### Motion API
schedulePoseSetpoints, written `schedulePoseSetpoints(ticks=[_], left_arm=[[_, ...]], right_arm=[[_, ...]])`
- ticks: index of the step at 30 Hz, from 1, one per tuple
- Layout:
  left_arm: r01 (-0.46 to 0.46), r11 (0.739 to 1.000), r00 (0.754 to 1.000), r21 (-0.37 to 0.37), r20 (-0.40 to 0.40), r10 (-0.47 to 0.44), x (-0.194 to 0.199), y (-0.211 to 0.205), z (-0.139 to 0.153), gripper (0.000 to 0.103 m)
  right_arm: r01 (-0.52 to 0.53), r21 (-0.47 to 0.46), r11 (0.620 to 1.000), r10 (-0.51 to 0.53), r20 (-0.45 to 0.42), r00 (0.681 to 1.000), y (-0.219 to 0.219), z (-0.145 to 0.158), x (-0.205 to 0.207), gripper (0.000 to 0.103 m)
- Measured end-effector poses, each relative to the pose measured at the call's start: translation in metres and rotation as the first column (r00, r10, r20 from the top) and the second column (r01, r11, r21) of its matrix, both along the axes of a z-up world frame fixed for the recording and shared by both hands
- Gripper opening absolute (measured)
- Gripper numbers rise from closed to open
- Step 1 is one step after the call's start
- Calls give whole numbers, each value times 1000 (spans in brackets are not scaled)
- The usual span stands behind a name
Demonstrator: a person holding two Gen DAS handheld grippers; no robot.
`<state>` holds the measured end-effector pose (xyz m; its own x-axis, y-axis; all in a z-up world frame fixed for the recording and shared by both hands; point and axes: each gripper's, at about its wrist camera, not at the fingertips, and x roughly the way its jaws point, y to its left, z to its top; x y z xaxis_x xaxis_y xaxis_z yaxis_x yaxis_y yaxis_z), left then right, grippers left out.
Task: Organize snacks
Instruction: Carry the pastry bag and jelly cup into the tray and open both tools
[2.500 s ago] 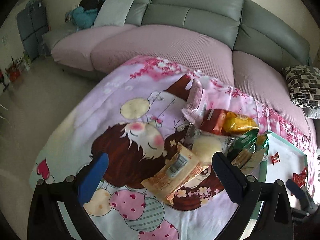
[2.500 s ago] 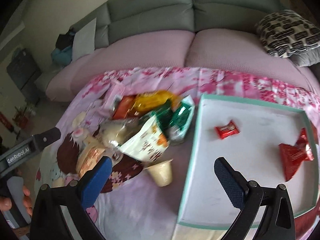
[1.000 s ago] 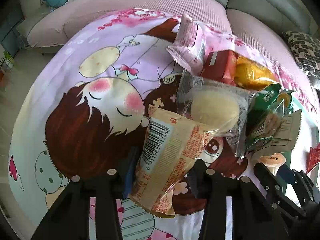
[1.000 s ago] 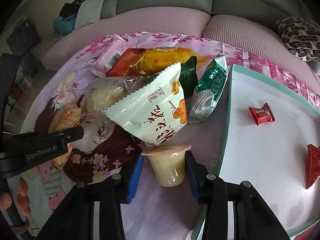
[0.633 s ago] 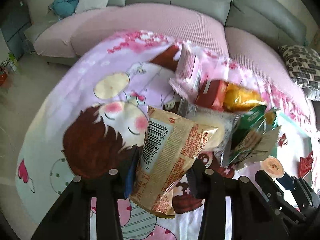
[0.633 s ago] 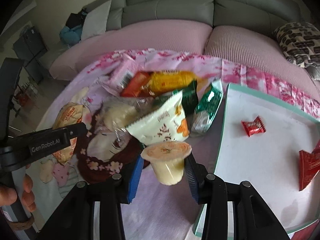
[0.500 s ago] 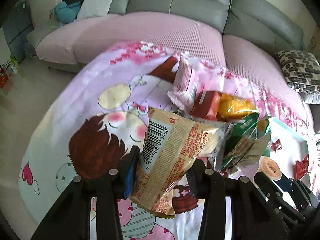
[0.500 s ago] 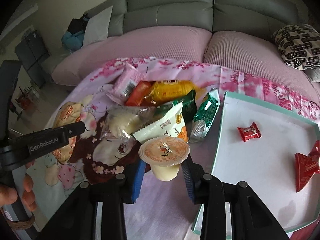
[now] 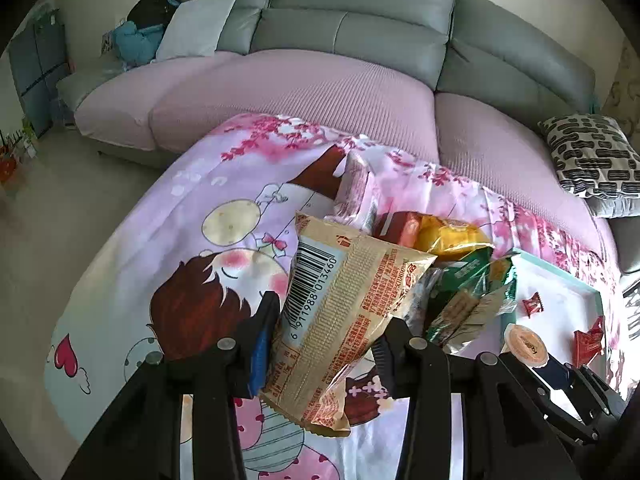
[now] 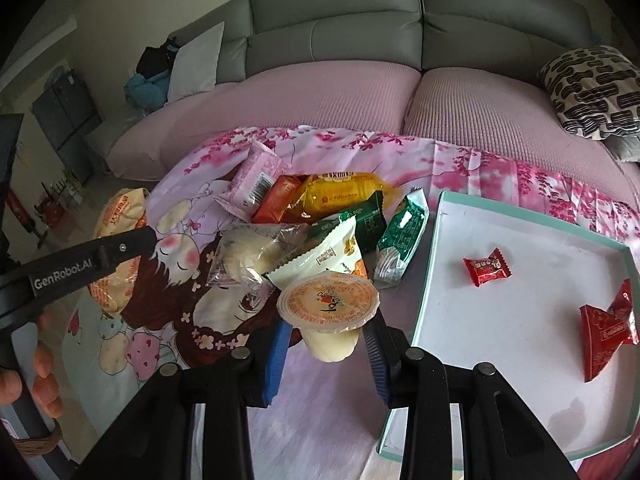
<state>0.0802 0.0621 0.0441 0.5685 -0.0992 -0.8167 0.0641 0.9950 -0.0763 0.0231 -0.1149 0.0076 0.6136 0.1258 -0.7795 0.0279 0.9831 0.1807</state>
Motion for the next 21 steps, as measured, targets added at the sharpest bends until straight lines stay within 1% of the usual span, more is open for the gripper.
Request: schedulePoseSetpoints(ticks=[5,11,13,16,21], left_arm=[[29,1000,999,1,36,-29,-6,-12,12,45],[98,995,994,4,55,-98,-15,-40,19,45],[120,993,991,2,57,-120,-18,-51,21,45],[147,989,987,-2,61,-146,-21,-65,23,45],[193,981,979,2,72,-193,-28,-89,28,45]], right_arm=[[24,12,1000,-25,40,999,-11,15,-7,39],[126,-10,992,-125,52,991,-42,25,-15,39],[168,-25,985,-166,52,985,-54,26,-19,39],[228,-24,973,-227,53,973,-76,29,-27,39],[337,-19,941,-336,64,940,-114,35,-44,39]])
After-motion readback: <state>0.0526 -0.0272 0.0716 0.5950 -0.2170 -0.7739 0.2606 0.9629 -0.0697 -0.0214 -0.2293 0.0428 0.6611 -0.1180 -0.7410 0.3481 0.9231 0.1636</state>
